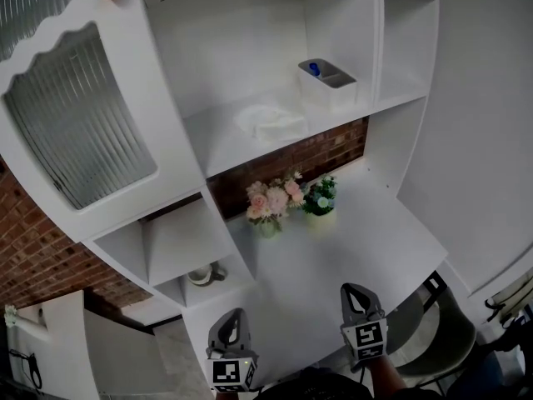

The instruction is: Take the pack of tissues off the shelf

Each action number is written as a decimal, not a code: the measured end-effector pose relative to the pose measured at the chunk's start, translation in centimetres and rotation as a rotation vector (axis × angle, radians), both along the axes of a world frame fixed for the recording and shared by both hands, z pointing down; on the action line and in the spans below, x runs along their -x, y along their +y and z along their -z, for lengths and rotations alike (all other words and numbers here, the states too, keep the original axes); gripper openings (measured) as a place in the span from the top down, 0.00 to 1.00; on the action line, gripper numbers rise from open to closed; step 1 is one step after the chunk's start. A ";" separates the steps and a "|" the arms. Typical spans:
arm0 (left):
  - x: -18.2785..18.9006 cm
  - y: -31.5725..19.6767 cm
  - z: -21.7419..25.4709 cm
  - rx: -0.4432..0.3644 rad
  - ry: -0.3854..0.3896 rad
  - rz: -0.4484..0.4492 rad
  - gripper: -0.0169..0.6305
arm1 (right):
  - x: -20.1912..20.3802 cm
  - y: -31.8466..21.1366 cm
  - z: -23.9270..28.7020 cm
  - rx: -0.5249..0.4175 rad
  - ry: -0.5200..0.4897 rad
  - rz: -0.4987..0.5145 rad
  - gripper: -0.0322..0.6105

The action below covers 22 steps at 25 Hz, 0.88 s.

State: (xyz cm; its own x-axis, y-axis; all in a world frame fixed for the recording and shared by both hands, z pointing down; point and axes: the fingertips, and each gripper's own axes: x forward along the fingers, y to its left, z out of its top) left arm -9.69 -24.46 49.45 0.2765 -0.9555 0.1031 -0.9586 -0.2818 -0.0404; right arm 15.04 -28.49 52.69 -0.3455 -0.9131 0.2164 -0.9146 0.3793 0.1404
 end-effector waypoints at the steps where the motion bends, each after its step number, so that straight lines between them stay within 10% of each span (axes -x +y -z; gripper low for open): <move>1: -0.1 -0.2 -0.1 0.000 0.001 0.002 0.95 | 0.1 -0.5 0.4 -0.008 -0.007 0.008 0.94; 7: -0.8 -0.7 0.5 -0.001 0.022 0.005 0.95 | 0.3 -2.5 3.7 -0.053 -0.047 0.025 0.89; 11: 0.0 -0.8 0.9 0.001 0.023 0.010 0.95 | 0.3 -3.8 5.8 -0.104 -0.062 0.006 0.55; 22: 2.7 -1.0 0.7 0.015 0.005 0.003 0.96 | 3.7 -7.4 15.5 -0.181 -0.220 0.040 0.26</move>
State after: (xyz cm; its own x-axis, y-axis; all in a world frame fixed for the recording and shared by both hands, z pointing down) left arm -12.34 -25.49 48.73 0.2742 -0.9546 0.1159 -0.9596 -0.2795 -0.0316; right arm 11.38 -35.86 37.20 -0.4027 -0.9148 -0.0329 -0.9153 0.4026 0.0085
